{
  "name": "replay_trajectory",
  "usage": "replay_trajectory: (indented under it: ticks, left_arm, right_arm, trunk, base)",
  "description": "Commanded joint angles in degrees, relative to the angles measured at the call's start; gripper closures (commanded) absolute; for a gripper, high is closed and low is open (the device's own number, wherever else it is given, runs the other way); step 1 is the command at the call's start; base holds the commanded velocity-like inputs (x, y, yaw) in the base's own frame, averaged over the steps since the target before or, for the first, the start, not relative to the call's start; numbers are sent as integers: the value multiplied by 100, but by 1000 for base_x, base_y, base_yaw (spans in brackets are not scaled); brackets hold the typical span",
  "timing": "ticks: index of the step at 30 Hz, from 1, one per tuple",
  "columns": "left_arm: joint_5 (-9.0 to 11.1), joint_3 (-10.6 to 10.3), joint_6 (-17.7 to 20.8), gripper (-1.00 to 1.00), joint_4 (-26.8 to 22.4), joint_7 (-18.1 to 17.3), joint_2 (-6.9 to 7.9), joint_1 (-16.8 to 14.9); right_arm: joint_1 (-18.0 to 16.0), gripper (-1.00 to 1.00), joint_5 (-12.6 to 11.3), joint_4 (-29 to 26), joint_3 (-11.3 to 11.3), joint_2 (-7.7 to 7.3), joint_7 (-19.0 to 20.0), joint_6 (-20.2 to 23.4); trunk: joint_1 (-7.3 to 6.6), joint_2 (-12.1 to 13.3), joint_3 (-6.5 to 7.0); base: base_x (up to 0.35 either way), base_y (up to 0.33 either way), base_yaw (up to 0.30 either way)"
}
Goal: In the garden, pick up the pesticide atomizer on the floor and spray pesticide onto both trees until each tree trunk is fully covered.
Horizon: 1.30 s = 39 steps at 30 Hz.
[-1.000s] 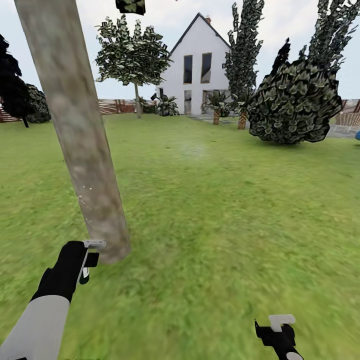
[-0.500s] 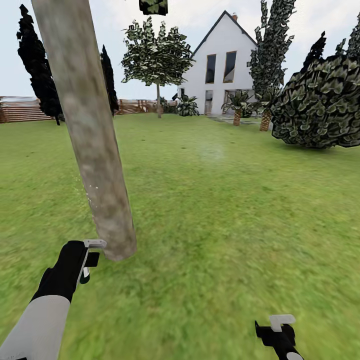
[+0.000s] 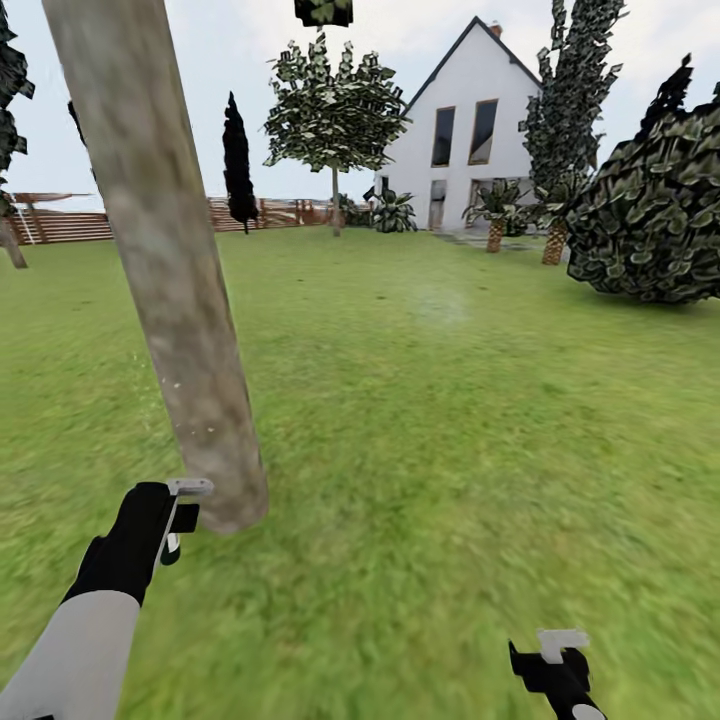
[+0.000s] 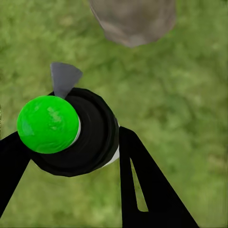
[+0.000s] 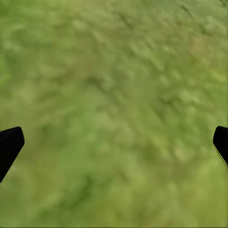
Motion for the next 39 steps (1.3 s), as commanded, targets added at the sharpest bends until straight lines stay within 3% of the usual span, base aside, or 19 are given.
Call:
replay_trajectory:
  ticks: [1,12,18,29,39]
  left_arm:
    - [-65,9,18,100,-6,-58,-3,12]
    - [-43,-16,53,100,-6,-87,-37,2]
    - [-46,-45,413,100,-96,-128,-41,-667]
    - [-55,-42,414,100,-166,-121,-39,-695]
    - [-54,-47,421,100,-366,-121,-51,-694]
  right_arm:
    - [-4,-100,61,10,-32,-2,-29,-20]
    - [-4,-100,61,9,-32,-3,-31,-20]
    - [-4,-100,61,4,-32,-29,-35,-20]
    - [-4,-100,61,10,-32,-21,-37,-20]
    - [-4,-100,63,10,-32,-21,-37,-20]
  trunk:
    - [1,-2,-6]
    - [1,-2,-6]
    - [1,-2,-6]
    - [1,-2,-6]
    - [1,-2,-6]
  base:
    - [241,-185,276]
    - [86,-60,210]
    - [0,0,2]
    - [54,-142,10]
    - [-74,-258,255]
